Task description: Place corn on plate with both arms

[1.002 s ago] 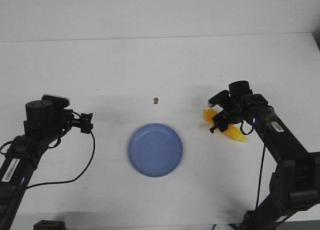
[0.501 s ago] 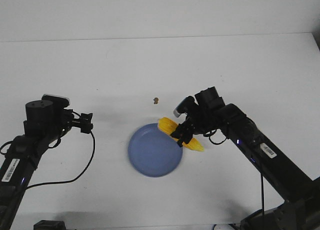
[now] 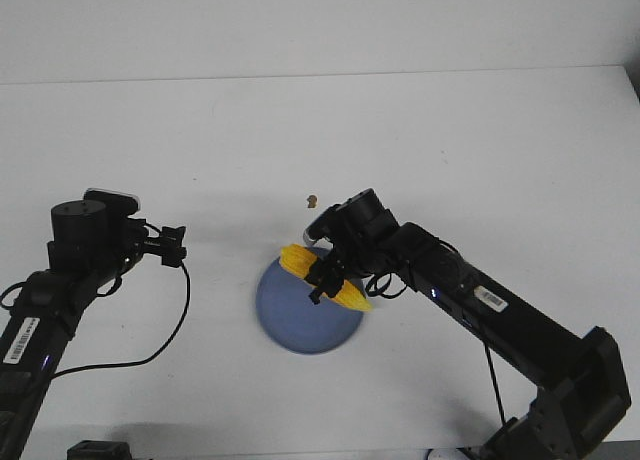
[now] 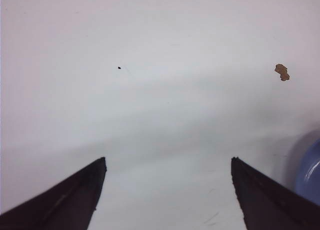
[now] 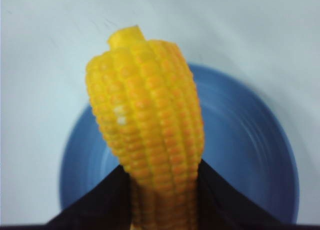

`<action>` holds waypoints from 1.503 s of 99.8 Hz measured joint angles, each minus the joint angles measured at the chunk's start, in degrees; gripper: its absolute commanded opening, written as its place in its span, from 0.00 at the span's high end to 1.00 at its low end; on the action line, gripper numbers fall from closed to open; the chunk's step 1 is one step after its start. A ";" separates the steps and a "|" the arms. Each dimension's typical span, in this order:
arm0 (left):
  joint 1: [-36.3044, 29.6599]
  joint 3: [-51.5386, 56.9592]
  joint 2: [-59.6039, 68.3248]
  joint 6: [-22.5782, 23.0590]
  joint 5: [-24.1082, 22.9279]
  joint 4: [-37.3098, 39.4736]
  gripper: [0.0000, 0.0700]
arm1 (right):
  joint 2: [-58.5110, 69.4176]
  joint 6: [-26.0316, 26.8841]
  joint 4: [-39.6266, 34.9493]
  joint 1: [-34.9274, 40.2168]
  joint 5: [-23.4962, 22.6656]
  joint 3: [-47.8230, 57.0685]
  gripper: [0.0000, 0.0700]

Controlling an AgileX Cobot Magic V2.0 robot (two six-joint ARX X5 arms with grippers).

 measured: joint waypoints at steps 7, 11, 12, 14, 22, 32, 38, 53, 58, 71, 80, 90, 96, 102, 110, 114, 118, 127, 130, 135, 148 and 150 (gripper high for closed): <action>0.00 0.00 0.00 0.00 0.00 0.02 0.26 | 1.46 0.70 -0.76 -0.09 0.96 -0.02 0.68; 0.00 0.00 0.00 0.00 0.00 0.02 0.26 | 1.90 1.03 -0.90 -0.07 1.22 -0.07 0.58; 0.00 0.00 0.00 0.00 0.00 0.02 0.26 | 1.95 1.16 -0.90 -0.04 1.27 -0.04 0.55; 0.00 0.00 0.00 0.00 0.00 0.00 0.26 | 2.01 1.22 -0.90 0.00 1.29 -0.04 0.51; 0.00 0.00 0.00 -0.02 0.00 0.02 0.26 | 2.01 1.90 -0.87 0.15 1.33 -0.04 0.38; 0.00 0.00 0.00 -0.04 0.00 0.02 0.26 | 2.03 2.40 -0.90 0.46 1.31 -0.04 0.38; 0.00 0.00 0.00 -0.04 0.00 0.02 0.26 | 2.03 2.60 -0.85 0.70 1.29 -0.04 0.38; 0.00 0.00 0.00 -0.04 0.00 0.00 0.26 | 2.03 2.64 -0.72 0.74 1.29 -0.04 0.29; 0.00 0.00 0.00 -0.04 0.00 0.02 0.26 | 2.03 2.64 -0.63 0.72 1.31 -0.04 0.28; 0.00 0.00 0.00 -0.04 0.00 0.00 0.27 | 2.01 2.64 -0.48 0.68 1.31 -0.04 0.28; 0.00 0.00 0.00 -0.04 0.00 -0.02 0.27 | 1.86 2.64 -0.37 -0.24 1.44 -0.04 0.28; 0.00 0.00 0.00 -0.04 0.00 -0.04 0.27 | 0.11 2.64 0.87 -1.66 4.28 -0.09 0.28; 0.00 0.00 0.00 -0.04 -0.02 -0.11 0.27 | -2.05 2.60 1.55 -3.15 6.93 -0.09 0.28; 0.13 0.00 0.00 -0.04 -0.02 -0.31 0.27 | -4.94 2.56 2.29 -4.96 10.10 -0.09 0.28; 0.17 0.00 0.00 -0.04 -0.04 -0.96 0.27 | -9.07 2.29 2.71 -7.48 13.81 -0.07 0.28; 0.22 0.00 0.00 -0.04 -0.07 -1.16 0.27 | -10.97 2.14 2.73 -9.03 15.02 -0.07 0.28; 0.22 0.00 0.00 -0.04 -0.04 -1.14 0.27 | -12.74 2.03 2.71 -10.64 15.78 -0.07 0.28; 0.22 0.00 0.00 -0.04 -0.04 -1.05 0.27 | -16.74 1.92 2.58 -14.19 16.13 -0.09 0.28; 0.22 0.00 0.00 -0.04 -0.04 -1.03 0.27 | -18.16 1.92 2.56 -15.32 16.15 -0.09 0.28; 0.22 0.00 0.00 -0.04 -0.04 -0.87 0.27 | -20.76 1.73 2.56 -17.38 16.17 -0.15 0.28; 0.22 0.00 0.00 -0.15 -0.04 -0.63 0.27 | -27.80 0.66 2.80 -22.75 16.35 -1.33 0.28; 0.28 0.00 0.00 -0.26 -0.04 -0.55 0.27 | -28.87 0.42 2.93 -23.52 16.35 -1.77 0.28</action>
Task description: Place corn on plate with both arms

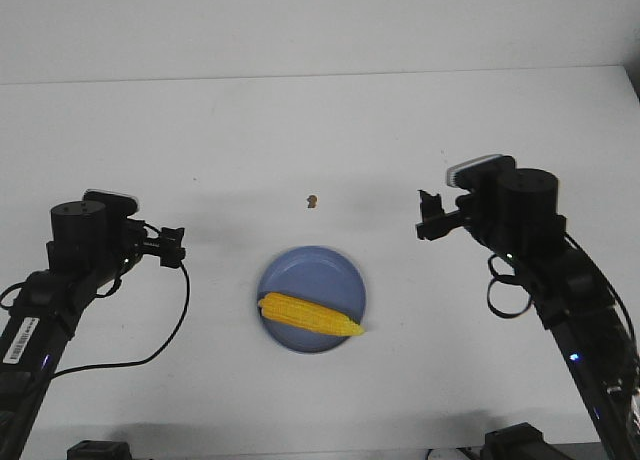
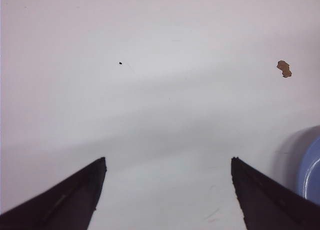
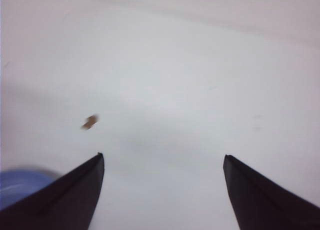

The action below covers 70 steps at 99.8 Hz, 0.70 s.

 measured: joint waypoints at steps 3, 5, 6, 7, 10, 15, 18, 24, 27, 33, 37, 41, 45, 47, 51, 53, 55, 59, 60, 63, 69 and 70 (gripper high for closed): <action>0.17 0.00 0.00 -0.09 0.02 0.11 0.27 | -1.62 -0.37 0.33 -1.11 0.00 -0.81 0.28; 0.28 0.00 0.00 -0.17 0.00 0.13 0.27 | -2.71 -0.55 0.72 -1.84 0.00 -1.46 0.28; 0.35 0.00 -0.02 -0.20 0.00 0.13 0.27 | -3.28 -0.68 0.92 -2.19 -0.02 -1.84 0.28; 0.42 0.00 -0.02 -0.24 0.02 0.13 0.27 | -3.85 -0.81 1.14 -2.56 0.00 -2.21 0.28; 0.63 0.00 -0.07 -0.48 0.00 0.11 0.27 | -5.53 -1.14 1.60 -3.67 -0.02 -3.43 0.28; 1.03 0.00 -0.26 -0.83 0.00 0.11 0.27 | -8.39 -1.64 2.49 -5.49 -0.02 -5.73 0.28; 1.16 -0.02 -0.50 -1.05 -0.07 0.15 0.26 | -10.19 -1.90 3.19 -6.56 -0.02 -7.23 0.28; 1.25 -0.48 -1.66 -1.38 -0.09 1.05 0.26 | -13.88 -2.01 4.46 -8.70 -0.07 -10.54 0.28; 1.22 -0.98 -2.58 -1.55 -0.07 1.64 0.26 | -15.78 -2.10 5.29 -9.68 -0.04 -12.33 0.28; 1.20 -2.56 -5.01 -1.92 -0.02 2.95 0.26 | -19.74 -2.29 7.06 -11.26 -0.04 -16.22 0.28; 1.20 -3.85 -6.82 -2.19 -0.02 4.00 0.27 | -22.47 -2.29 8.17 -11.93 -0.04 -18.91 0.28; 1.22 -5.38 -8.70 -2.49 -0.02 5.09 0.26 | -25.03 -2.29 9.22 -12.33 -0.17 -21.59 0.28; 1.22 -7.17 -10.69 -2.84 -0.04 6.40 0.26 | -27.54 -2.29 10.34 -12.50 -0.39 -24.33 0.28; 1.22 -8.11 -11.74 -3.04 -0.04 6.88 0.26 | -28.74 -2.29 10.93 -12.52 -0.50 -25.68 0.28; 1.22 -10.08 -13.94 -3.28 -0.07 7.45 0.26 | -31.19 -2.27 11.52 -12.52 -0.85 -28.26 0.28; 1.22 -11.13 -15.10 -3.48 -0.20 7.74 0.26 | -32.39 -2.29 11.82 -12.52 -1.25 -29.53 0.28; 1.22 -12.22 -16.33 -3.63 -0.42 8.02 0.26 | -33.59 -2.27 12.04 -12.52 -1.70 -30.80 0.28; 1.20 -14.27 -18.86 -3.74 -1.22 8.46 0.26 | -35.91 -2.25 12.61 -12.52 -2.05 -33.20 0.28; 1.22 -14.82 -19.54 -3.80 -1.38 8.55 0.26 | -36.48 -2.21 12.74 -12.52 -2.05 -33.77 0.28; 1.22 -16.26 -21.51 -3.85 -1.75 9.01 0.26 | -38.16 -2.01 13.05 -12.52 -2.10 -35.36 0.28; 1.22 -18.88 -25.55 -3.89 -2.60 9.60 0.26 | -41.22 -1.73 13.20 -12.52 -2.10 -38.01 0.28; 1.22 -19.26 -26.21 -3.89 -2.69 9.60 0.26 | -41.72 -1.66 13.20 -12.52 -2.05 -38.40 0.28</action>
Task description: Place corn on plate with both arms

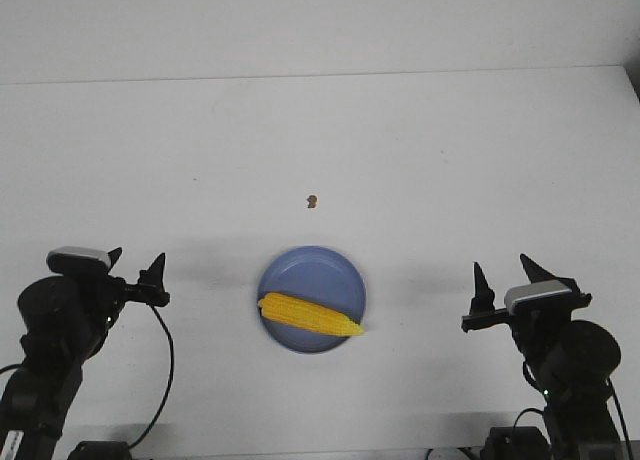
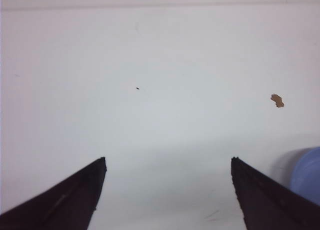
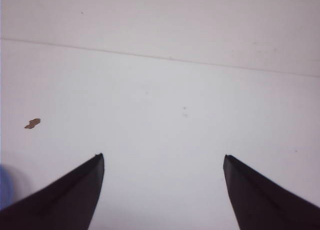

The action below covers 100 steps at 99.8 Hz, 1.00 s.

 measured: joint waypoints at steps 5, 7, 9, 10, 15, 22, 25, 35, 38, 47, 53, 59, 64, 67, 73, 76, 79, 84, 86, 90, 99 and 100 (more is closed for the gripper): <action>0.00 -1.75 -3.13 -0.04 -0.17 0.00 0.26 | -2.29 0.37 0.22 0.02 0.33 -1.60 0.28; 0.00 -2.40 -4.28 -0.11 -0.20 0.00 0.26 | -3.15 0.44 0.37 0.00 0.37 -2.01 0.28; 0.00 -3.02 -5.35 -0.20 -0.20 0.00 0.26 | -3.96 0.46 0.35 0.00 0.44 -2.19 0.28; 0.00 -3.32 -5.84 -0.22 -0.20 0.00 0.26 | -4.33 0.48 0.28 0.00 0.50 -2.21 0.28; 0.00 -4.48 -8.09 -0.61 -0.20 -0.13 0.26 | -5.79 0.61 0.90 0.00 0.83 -2.21 0.28; 0.00 -4.85 -10.03 -0.87 -0.24 -0.15 0.26 | -7.30 0.85 1.20 0.00 1.68 -2.08 0.28; 0.00 -4.85 -10.56 -1.05 -0.26 0.15 0.26 | -7.43 0.87 1.11 0.00 1.84 -2.05 0.28; 0.00 -4.85 -11.72 -1.38 -0.35 0.09 0.26 | -7.26 0.92 -0.09 0.00 1.95 -2.05 0.29; 0.00 -4.85 -11.82 -1.44 -0.35 0.00 0.26 | -7.19 0.92 -0.20 0.00 1.95 -2.05 0.29; 0.00 -4.85 -12.11 -1.62 -0.35 -0.04 0.27 | -7.19 0.92 0.15 0.00 1.99 -2.08 0.31; 0.00 -4.85 -12.33 -1.66 -0.37 -0.02 0.28 | -7.19 0.92 0.59 0.00 2.40 -2.08 0.31; 0.00 -4.85 -12.68 -1.66 -0.37 -0.02 0.28 | -7.19 0.94 0.83 0.00 3.87 -2.05 0.32; 0.00 -4.85 -13.03 -1.66 -0.37 -0.02 0.31 | -7.19 0.94 0.81 0.00 5.29 -2.05 0.36; 0.00 -4.85 -13.20 -1.66 -0.37 0.00 0.36 | -7.19 0.94 0.81 0.00 6.01 -2.05 0.40; 0.00 -4.85 -13.29 -1.66 -0.37 0.02 0.54 | -7.19 1.05 0.81 0.00 6.56 -2.05 0.58; 0.00 -4.85 -13.29 -1.66 -0.37 -0.02 0.65 | -7.19 1.11 0.81 0.00 6.58 -2.05 0.68; 0.00 -4.85 -13.27 -1.66 -0.37 -0.04 0.76 | -7.19 1.25 0.81 0.00 6.56 -2.05 0.79; 0.00 -4.85 -13.25 -1.66 -0.37 -0.07 0.95 | -7.19 1.29 0.81 0.00 6.56 -2.08 0.96; 0.00 -4.85 -13.22 -1.66 -0.37 -0.07 1.00 | -7.19 1.29 0.81 0.00 6.58 -2.08 1.00; 0.00 -4.85 -13.22 -1.68 -0.39 -0.07 0.98 | -7.19 1.29 0.81 0.00 6.58 -2.05 1.00; 0.00 -4.85 -13.22 -1.70 -0.39 -0.07 0.99 | -7.19 1.29 0.81 0.00 6.56 -2.08 1.00; 0.00 -4.85 -13.22 -1.70 -0.39 -0.04 0.99 | -7.19 1.29 0.81 0.00 6.56 -2.05 1.00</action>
